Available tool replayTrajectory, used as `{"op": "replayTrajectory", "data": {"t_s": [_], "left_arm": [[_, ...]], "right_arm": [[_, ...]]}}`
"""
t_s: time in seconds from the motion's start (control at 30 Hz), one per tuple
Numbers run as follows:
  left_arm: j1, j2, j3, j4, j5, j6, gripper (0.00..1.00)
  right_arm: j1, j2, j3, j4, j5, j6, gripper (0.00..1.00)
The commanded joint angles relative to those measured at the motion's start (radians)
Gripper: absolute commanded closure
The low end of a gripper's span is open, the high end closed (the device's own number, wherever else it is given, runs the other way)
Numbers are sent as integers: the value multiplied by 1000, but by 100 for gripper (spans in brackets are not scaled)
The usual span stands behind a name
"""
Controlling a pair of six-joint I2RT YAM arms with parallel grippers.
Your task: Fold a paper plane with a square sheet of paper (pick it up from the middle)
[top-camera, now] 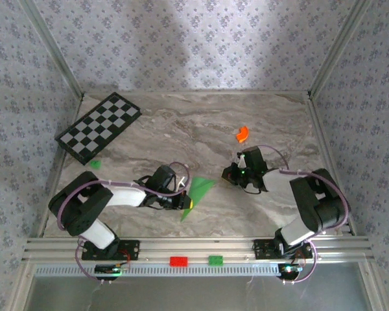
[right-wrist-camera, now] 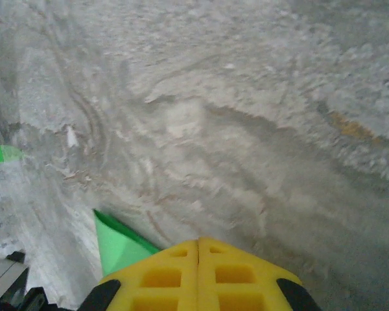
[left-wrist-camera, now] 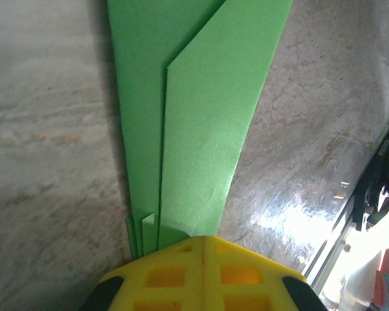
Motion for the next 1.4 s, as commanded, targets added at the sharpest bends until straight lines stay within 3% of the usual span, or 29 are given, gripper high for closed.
{"op": "replayTrajectory", "data": {"t_s": [0.0, 0.17, 0.3, 0.4, 0.67, 1.37], "left_arm": [[-8, -48, 16, -148, -59, -19, 98], [2, -173, 112, -266, -124, 5, 81], [84, -168, 142, -330, -129, 46, 74], [144, -87, 165, -329, -49, 70, 74], [149, 33, 222, -311, 15, 94, 74], [148, 126, 254, -324, 128, 150, 81]], "right_arm": [[57, -90, 36, -117, 59, -44, 94], [175, -172, 14, -182, 166, -12, 83], [257, -186, -10, -173, 216, 36, 76], [312, -155, -11, -142, 226, 65, 74], [406, -54, 32, -135, 259, 92, 74], [421, 66, 72, -125, 248, 109, 84]]}}
